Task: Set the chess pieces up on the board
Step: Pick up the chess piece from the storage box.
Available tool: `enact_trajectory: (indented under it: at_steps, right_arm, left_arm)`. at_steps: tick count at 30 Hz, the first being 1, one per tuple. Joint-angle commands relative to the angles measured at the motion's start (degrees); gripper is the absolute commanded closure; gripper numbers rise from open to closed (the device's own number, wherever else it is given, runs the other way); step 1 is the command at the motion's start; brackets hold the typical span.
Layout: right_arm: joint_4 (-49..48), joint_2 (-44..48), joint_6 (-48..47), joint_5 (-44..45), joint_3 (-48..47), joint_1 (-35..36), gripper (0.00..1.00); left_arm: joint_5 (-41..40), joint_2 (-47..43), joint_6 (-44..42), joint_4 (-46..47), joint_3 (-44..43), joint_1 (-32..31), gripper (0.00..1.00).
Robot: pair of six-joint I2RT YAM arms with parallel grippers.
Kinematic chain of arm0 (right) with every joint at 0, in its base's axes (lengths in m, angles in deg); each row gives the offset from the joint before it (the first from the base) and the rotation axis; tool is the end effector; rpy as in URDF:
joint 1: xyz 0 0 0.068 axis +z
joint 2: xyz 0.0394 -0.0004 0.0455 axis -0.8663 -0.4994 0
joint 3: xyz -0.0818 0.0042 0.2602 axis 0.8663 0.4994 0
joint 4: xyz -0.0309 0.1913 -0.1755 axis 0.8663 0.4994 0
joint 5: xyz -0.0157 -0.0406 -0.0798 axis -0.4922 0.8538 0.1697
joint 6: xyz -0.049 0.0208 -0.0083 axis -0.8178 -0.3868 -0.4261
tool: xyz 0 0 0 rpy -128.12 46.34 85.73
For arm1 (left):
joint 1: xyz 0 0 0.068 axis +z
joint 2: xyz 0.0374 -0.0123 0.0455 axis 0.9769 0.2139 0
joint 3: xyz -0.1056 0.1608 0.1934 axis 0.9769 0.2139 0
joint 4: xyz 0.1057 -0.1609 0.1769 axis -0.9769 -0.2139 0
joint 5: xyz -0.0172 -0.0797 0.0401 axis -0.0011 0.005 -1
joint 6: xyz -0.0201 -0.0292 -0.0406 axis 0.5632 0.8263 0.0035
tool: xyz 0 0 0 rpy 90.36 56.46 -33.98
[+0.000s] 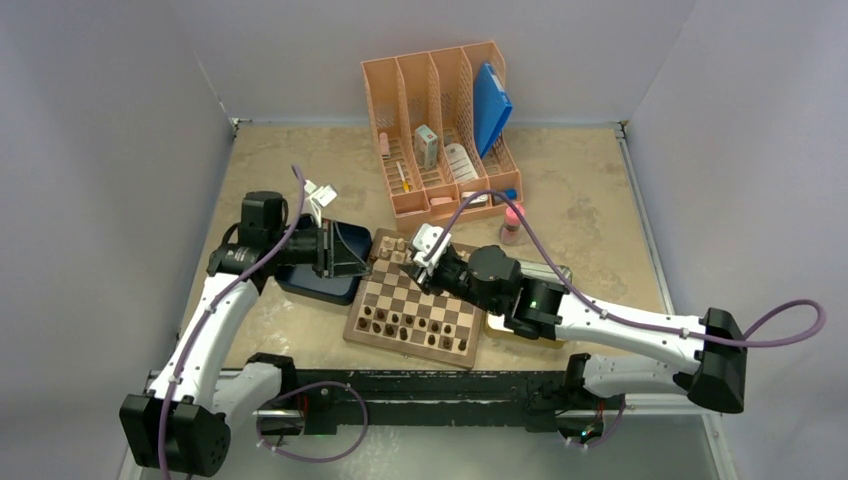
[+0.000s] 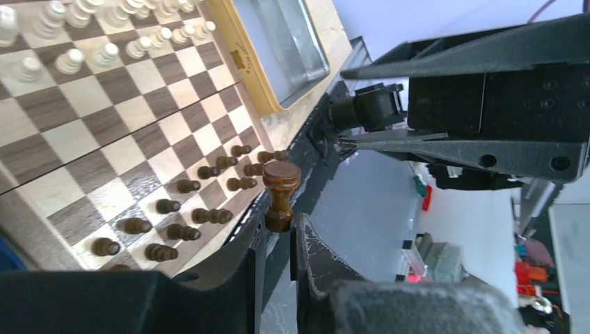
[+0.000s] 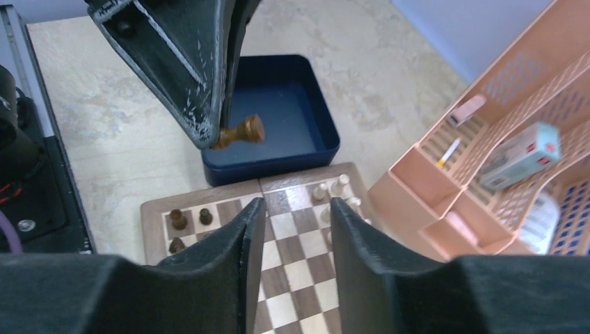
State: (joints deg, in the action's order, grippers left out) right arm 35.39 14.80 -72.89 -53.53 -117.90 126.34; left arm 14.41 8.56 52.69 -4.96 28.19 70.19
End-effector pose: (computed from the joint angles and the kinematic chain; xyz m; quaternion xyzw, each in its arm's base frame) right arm 0.1151 0.2457 0.3349 -0.3872 0.6092 0.2704 0.6370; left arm 0.1832 -0.0553 0.3046 0.1268 0.8037 -0.5317 0.2352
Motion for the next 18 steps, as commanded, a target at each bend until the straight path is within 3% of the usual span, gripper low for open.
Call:
enact_trajectory:
  at_steps: [1,8,13,18]
  right_arm:
    - [-3.1,1.6,-8.4,-1.6,-0.3,0.0,0.55]
    - [2.5,5.1,-14.1,-6.5,1.3,0.1,0.55]
    - [1.5,8.9,-16.5,-5.8,4.2,0.1,0.54]
    - [-2.3,9.9,-10.0,-6.2,4.1,0.1,0.56]
  left_arm:
    - [7.0,1.0,2.6,4.8,1.8,-1.0,0.92]
    - [7.6,0.9,3.3,6.7,2.1,-3.7,0.92]
    - [6.9,2.0,3.5,6.7,2.4,-6.2,0.92]
    - [6.1,2.6,7.3,11.2,4.0,-7.0,0.92]
